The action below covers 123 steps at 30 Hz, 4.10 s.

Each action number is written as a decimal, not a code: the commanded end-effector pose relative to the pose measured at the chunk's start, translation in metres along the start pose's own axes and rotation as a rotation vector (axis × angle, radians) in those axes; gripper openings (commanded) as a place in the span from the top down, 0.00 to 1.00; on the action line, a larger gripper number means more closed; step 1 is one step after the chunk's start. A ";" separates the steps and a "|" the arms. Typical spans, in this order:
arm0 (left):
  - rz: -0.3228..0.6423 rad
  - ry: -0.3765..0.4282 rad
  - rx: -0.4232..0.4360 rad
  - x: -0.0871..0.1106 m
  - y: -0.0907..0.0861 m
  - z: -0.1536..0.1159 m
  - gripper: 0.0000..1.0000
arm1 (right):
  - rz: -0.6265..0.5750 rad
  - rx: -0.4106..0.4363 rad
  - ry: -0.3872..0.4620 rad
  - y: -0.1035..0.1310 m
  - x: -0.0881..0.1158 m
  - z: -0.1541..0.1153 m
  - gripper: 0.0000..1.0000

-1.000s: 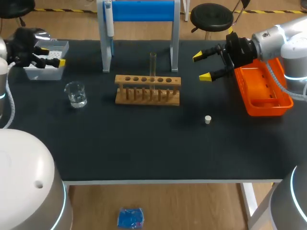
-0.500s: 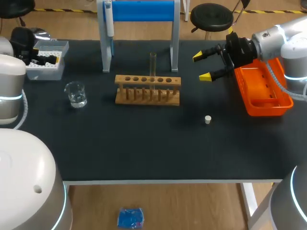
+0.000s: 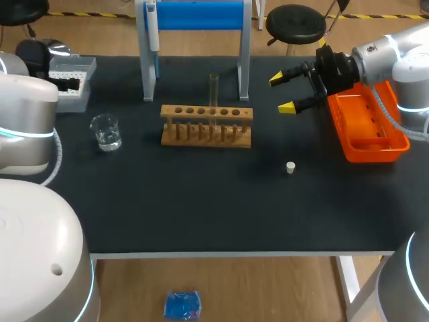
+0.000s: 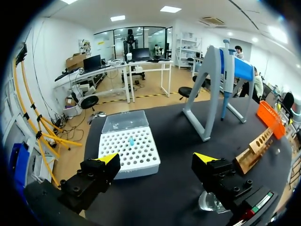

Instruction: Invert the test tube, pick up the pipette, mount the tip to pipette, aspirate from beaker and dispense into the tube, eject the tip, return the pipette, and cap with the stopper.

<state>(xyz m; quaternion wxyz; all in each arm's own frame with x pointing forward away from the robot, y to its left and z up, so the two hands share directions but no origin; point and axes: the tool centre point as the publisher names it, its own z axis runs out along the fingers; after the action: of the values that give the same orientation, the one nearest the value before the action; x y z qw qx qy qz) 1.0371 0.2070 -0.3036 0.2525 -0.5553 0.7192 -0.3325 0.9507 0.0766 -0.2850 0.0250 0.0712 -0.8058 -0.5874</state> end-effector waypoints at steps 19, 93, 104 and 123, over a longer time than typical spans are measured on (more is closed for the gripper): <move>-0.098 -0.094 -0.023 -0.002 -0.010 0.031 0.16 | -0.001 -0.001 0.002 -0.001 -0.001 -0.001 0.00; -0.197 -0.157 -0.069 -0.045 -0.008 0.098 0.53 | -0.001 -0.001 0.002 -0.001 -0.001 -0.001 0.00; -0.208 -0.160 -0.074 -0.045 -0.005 0.099 0.55 | -0.001 -0.001 0.002 -0.001 -0.001 -0.001 0.00; -0.193 -0.159 -0.082 -0.047 -0.007 0.100 0.66 | -0.001 -0.001 0.002 -0.001 -0.001 -0.001 0.00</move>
<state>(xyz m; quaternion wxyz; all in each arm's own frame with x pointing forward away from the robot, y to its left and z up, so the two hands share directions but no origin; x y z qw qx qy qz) 1.1250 0.2311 -0.3626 0.2539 -0.6568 0.6514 -0.2826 0.9507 0.0765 -0.2850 0.0250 0.0712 -0.8058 -0.5874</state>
